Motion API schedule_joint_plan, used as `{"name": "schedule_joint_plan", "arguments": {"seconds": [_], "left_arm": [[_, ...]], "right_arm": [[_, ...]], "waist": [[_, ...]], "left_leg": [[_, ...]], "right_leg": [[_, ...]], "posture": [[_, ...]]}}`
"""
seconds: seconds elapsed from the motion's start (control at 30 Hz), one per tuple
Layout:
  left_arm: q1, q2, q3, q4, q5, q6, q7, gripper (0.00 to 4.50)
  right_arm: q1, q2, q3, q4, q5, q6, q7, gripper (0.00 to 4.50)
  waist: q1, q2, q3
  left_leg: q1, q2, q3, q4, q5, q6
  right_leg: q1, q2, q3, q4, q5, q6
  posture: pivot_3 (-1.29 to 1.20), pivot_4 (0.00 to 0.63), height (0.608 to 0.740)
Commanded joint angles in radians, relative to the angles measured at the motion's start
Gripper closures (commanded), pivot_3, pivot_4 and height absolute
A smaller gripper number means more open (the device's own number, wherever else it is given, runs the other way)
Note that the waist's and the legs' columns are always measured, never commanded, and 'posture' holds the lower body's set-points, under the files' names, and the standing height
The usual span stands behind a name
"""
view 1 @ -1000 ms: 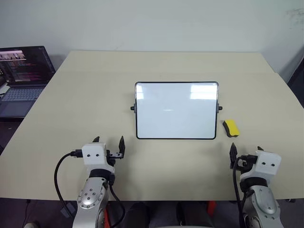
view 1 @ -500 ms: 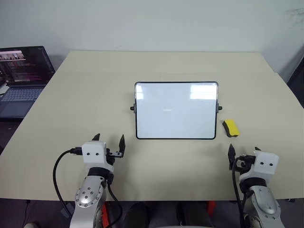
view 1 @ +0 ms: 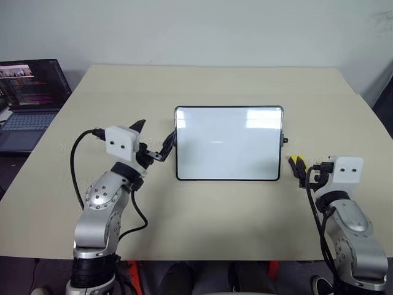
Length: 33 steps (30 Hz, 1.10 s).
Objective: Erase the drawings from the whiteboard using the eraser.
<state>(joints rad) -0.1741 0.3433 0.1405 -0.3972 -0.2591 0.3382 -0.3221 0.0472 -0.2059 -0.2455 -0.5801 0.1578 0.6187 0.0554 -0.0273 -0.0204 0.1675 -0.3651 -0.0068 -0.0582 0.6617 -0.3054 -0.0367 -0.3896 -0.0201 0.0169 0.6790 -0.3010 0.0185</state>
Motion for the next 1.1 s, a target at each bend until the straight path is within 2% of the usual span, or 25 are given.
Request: {"name": "schedule_joint_plan", "arguments": {"seconds": [0.03, 0.1, 0.17, 0.37, 0.53, 0.73, 0.97, 1.1], "left_arm": [[0.129, -0.018, -0.029, -0.105, 0.028, -0.011, 0.023, 0.0], [0.216, -0.044, -0.05, -0.129, 0.03, -0.007, 0.037, 0.0], [0.243, -0.061, -0.065, -0.139, 0.033, -0.002, 0.05, 0.0], [0.169, -0.014, -0.032, -0.112, 0.019, 0.029, 0.024, 0.0], [0.083, 0.046, -0.049, -0.1, -0.07, 0.113, -0.084, 0.0], [-0.173, 0.141, -0.068, -0.027, -0.167, 0.173, -0.255, 0.0], [-0.349, 0.25, -0.177, -0.008, -0.304, 0.264, -0.552, 0.0], [-0.391, 0.262, -0.208, -0.009, -0.366, 0.303, -0.639, 0.0]], "right_arm": [[0.055, 0.023, -0.016, -0.09, 0.033, -0.002, 0.006, 0.03], [0.113, 0.036, -0.008, -0.08, 0.031, -0.019, 0.014, 0.03], [0.16, 0.043, -0.01, -0.072, 0.027, -0.04, 0.017, 0.03], [0.204, 0.025, -0.041, -0.04, 0.031, -0.07, 0.037, 0.03], [0.066, -0.047, -0.103, 0.0, 0.077, 0.031, 0.049, 0.03], [-0.133, -0.153, -0.14, 0.09, 0.113, 0.173, 0.062, 0.03], [-0.264, -0.175, -0.117, 0.169, 0.131, 0.285, 0.055, 0.03], [-0.292, -0.164, -0.104, 0.186, 0.132, 0.32, 0.046, 0.03]], "waist": [[-0.003, 0.001, 0.0], [-0.005, 0.002, -0.002], [0.002, 0.001, -0.001], [0.018, 0.002, -0.001], [0.006, 0.003, -0.002], [0.002, 0.003, -0.002], [0.0, 0.003, -0.002], [-0.001, 0.003, -0.001]], "left_leg": [[0.0, 0.0, 0.001, 0.0, -0.001, -0.001], [0.0, 0.001, 0.002, 0.0, -0.003, -0.001], [0.0, 0.001, 0.002, 0.0, -0.007, 0.001], [0.005, 0.0, 0.001, 0.003, -0.005, 0.003], [0.006, 0.0, 0.002, 0.003, -0.004, 0.002], [0.004, -0.001, -0.001, 0.003, -0.003, 0.002], [-0.001, -0.001, 0.001, 0.001, -0.002, -0.001], [0.0, -0.001, 0.001, 0.001, -0.004, 0.002]], "right_leg": [[0.0, 0.0, 0.001, 0.0, -0.001, 0.0], [0.0, 0.0, 0.002, -0.001, -0.002, 0.001], [0.0, -0.001, 0.002, -0.002, -0.003, 0.002], [0.004, -0.001, 0.001, 0.001, -0.001, 0.001], [0.005, 0.0, 0.002, 0.002, -0.001, 0.001], [0.004, 0.001, -0.001, 0.002, -0.001, 0.0], [0.0, 0.0, 0.001, -0.002, -0.002, 0.001], [0.0, 0.0, 0.001, -0.001, -0.002, 0.001]], "posture": [[0.0, 0.15, 0.74], [0.0, 0.15, 0.74], [0.0, 0.15, 0.74], [0.0, 0.15, 0.74], [0.0, 0.15, 0.74], [0.0, 0.15, 0.74], [0.0, 0.15, 0.74], [0.0, 0.15, 0.74]]}}
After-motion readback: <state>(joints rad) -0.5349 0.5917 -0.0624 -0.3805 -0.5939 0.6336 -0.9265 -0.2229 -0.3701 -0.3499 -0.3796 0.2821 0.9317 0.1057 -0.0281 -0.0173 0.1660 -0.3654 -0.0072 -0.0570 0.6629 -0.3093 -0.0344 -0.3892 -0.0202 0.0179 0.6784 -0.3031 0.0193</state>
